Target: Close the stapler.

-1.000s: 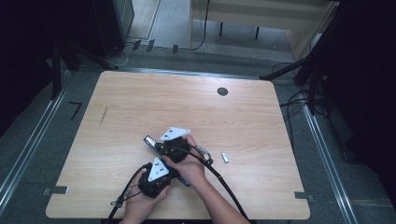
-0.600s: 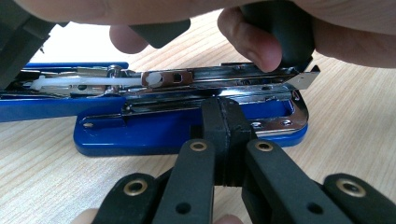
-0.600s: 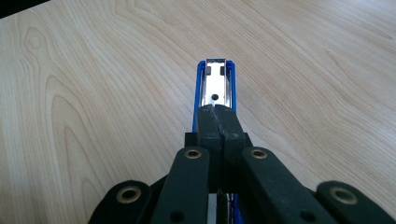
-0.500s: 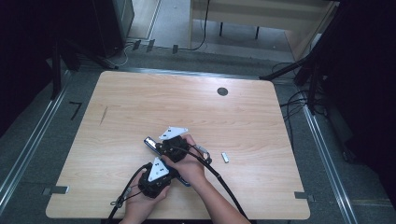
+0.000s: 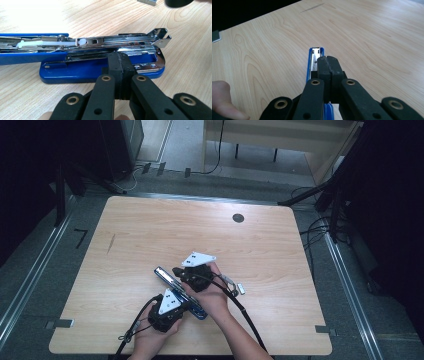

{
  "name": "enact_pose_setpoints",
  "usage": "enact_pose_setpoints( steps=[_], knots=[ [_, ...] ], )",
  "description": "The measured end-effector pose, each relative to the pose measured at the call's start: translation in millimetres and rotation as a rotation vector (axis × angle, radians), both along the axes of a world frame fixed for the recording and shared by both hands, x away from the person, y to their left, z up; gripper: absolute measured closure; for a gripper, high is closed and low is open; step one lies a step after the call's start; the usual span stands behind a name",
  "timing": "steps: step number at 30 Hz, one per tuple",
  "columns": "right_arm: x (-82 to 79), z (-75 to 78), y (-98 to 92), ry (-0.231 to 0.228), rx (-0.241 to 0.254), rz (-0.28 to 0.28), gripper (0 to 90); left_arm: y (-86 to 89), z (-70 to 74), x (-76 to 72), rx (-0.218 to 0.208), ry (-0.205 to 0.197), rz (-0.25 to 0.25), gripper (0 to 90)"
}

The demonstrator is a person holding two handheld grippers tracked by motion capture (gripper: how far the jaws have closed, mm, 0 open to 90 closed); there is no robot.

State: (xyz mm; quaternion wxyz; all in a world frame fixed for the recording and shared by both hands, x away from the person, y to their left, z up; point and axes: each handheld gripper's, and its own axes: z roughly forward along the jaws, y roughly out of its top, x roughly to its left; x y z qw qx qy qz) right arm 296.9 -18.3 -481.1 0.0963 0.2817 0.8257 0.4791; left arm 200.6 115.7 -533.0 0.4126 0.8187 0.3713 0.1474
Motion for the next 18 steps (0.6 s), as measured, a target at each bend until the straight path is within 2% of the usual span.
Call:
enact_pose_setpoints(
  steps=[9,18],
  knots=[
    [-1.6,3.9,-35.9,-0.019,0.022,-0.06,90.0,0.3,0.1,0.1,0.001,0.002,-0.002,90.0],
    [-3.0,-2.2,-68.3,-0.013,0.037,-0.121,90.0,0.2,0.1,0.0,0.002,0.001,-0.001,90.0]
  ],
)
